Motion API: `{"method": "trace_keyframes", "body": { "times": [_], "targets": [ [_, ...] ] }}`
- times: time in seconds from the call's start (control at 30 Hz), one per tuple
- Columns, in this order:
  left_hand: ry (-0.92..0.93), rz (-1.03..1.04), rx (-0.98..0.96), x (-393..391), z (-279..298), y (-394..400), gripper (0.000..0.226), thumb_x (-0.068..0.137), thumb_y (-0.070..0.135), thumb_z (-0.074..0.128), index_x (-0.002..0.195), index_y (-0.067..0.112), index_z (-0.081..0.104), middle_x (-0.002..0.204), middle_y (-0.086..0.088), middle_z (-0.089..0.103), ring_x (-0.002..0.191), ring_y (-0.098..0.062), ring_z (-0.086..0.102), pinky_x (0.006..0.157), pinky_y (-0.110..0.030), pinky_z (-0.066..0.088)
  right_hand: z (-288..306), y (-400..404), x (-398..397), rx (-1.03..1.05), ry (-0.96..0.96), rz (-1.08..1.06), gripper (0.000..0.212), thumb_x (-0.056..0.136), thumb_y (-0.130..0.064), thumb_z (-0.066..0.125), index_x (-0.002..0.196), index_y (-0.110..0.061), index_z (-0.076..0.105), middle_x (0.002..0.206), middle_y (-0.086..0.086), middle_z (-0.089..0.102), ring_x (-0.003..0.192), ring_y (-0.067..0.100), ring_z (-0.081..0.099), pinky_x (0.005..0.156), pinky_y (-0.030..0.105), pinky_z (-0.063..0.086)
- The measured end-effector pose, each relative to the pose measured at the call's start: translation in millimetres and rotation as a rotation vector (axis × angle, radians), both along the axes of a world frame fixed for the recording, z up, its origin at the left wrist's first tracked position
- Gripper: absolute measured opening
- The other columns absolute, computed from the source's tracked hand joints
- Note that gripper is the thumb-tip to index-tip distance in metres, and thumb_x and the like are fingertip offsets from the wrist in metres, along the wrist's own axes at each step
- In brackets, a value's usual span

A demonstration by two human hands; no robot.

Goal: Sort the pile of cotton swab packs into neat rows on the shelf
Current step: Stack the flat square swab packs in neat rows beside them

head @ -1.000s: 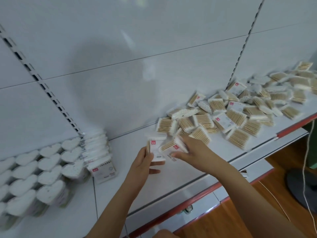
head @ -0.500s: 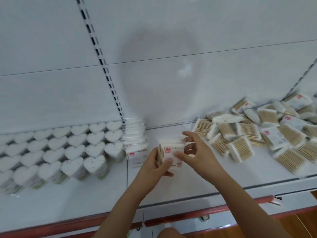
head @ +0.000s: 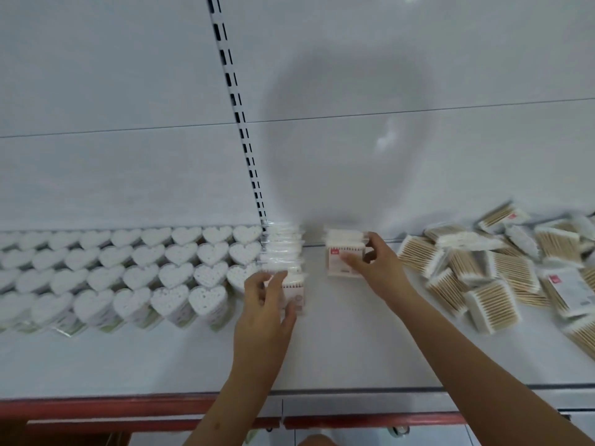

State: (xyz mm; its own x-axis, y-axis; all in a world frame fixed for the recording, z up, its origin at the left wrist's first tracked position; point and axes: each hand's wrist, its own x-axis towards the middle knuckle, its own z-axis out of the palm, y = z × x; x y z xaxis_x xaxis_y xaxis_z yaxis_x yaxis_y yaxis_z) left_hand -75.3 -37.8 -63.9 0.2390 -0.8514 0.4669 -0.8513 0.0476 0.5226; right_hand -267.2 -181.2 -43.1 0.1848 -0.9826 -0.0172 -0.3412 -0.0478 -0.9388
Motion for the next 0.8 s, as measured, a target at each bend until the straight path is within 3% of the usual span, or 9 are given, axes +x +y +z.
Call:
{"method": "trace_keyframes", "body": {
  "times": [0.1,0.13,0.23,0.27,0.4,0.5,0.57,0.67,0.8],
  "targets": [
    [-0.070,-0.023,0.016,3,-3,-2,0.068,0.083,0.006,0.077,0.144,0.018,0.051,0.144,-0.007,0.041,0.094,-0.006,0.049,0.053,-0.021,0.056,-7,-15,19,-0.053,0.012,0.014,0.031,0.087,-0.031,0.075,0.111,-0.029,0.055,0.089,-0.014,0.064,0.067,-0.008,0.058,0.064,0.007,0.044],
    [-0.091,-0.044,0.035,5,-5,-4,0.069,0.083,0.005,0.076,0.146,0.018,0.050,0.147,-0.008,0.041,0.097,-0.009,0.053,0.060,-0.020,0.056,-9,-19,25,-0.070,0.027,0.009,0.032,0.087,-0.031,0.074,0.112,-0.028,0.054,0.094,-0.012,0.064,0.071,-0.006,0.059,0.066,0.008,0.044],
    [-0.113,-0.069,0.085,9,-11,-8,0.064,0.083,0.004,0.077,0.142,0.015,0.055,0.148,-0.011,0.045,0.115,-0.024,0.061,0.076,-0.018,0.049,-22,-26,40,-0.103,0.117,-0.045,0.037,0.085,-0.035,0.075,0.111,-0.018,0.055,0.105,0.002,0.063,0.089,0.016,0.062,0.079,0.030,0.052],
    [-0.118,-0.068,0.091,10,-13,-8,0.062,0.083,0.005,0.077,0.141,0.014,0.056,0.148,-0.012,0.046,0.118,-0.026,0.060,0.077,-0.018,0.050,-23,-25,43,-0.102,0.127,-0.067,0.037,0.085,-0.033,0.075,0.110,-0.015,0.054,0.104,0.004,0.063,0.090,0.020,0.062,0.079,0.032,0.053],
    [-0.105,-0.081,0.099,12,-16,-8,0.061,0.084,0.006,0.076,0.141,0.014,0.056,0.149,-0.012,0.045,0.122,-0.028,0.058,0.078,-0.026,0.057,-23,-20,51,-0.128,0.096,-0.112,0.033,0.091,-0.021,0.069,0.117,-0.014,0.050,0.101,0.004,0.061,0.092,0.020,0.059,0.069,0.017,0.042],
    [-0.105,-0.102,0.095,14,-20,-7,0.063,0.082,0.003,0.076,0.141,0.013,0.056,0.150,-0.011,0.045,0.123,-0.027,0.058,0.078,-0.028,0.059,-28,-15,57,-0.213,0.214,-0.052,0.026,0.096,-0.020,0.061,0.117,-0.006,0.056,0.105,0.010,0.063,0.104,0.027,0.054,0.078,0.030,0.040],
    [-0.103,-0.113,0.095,15,-20,-7,0.063,0.082,0.002,0.076,0.141,0.013,0.056,0.150,-0.012,0.044,0.122,-0.028,0.058,0.078,-0.028,0.059,-29,-14,61,-0.222,0.192,-0.022,0.025,0.097,-0.017,0.058,0.119,-0.008,0.058,0.109,0.009,0.065,0.103,0.027,0.059,0.082,0.031,0.044],
    [-0.095,-0.116,0.099,15,-20,-7,0.063,0.083,0.002,0.075,0.141,0.013,0.055,0.150,-0.012,0.044,0.121,-0.030,0.058,0.079,-0.029,0.059,-20,-13,62,-0.158,0.118,-0.062,0.029,0.098,-0.015,0.057,0.126,-0.008,0.053,0.106,0.000,0.062,0.096,0.017,0.059,0.077,0.019,0.040],
    [-0.066,-0.131,0.102,16,-20,-7,0.064,0.085,0.001,0.072,0.144,0.015,0.052,0.153,-0.011,0.039,0.127,-0.030,0.054,0.086,-0.027,0.056,-23,-15,63,-0.149,0.207,0.025,0.015,0.101,-0.016,0.052,0.110,-0.005,0.056,0.100,0.004,0.063,0.094,0.022,0.060,0.069,0.022,0.036]
  ]
}}
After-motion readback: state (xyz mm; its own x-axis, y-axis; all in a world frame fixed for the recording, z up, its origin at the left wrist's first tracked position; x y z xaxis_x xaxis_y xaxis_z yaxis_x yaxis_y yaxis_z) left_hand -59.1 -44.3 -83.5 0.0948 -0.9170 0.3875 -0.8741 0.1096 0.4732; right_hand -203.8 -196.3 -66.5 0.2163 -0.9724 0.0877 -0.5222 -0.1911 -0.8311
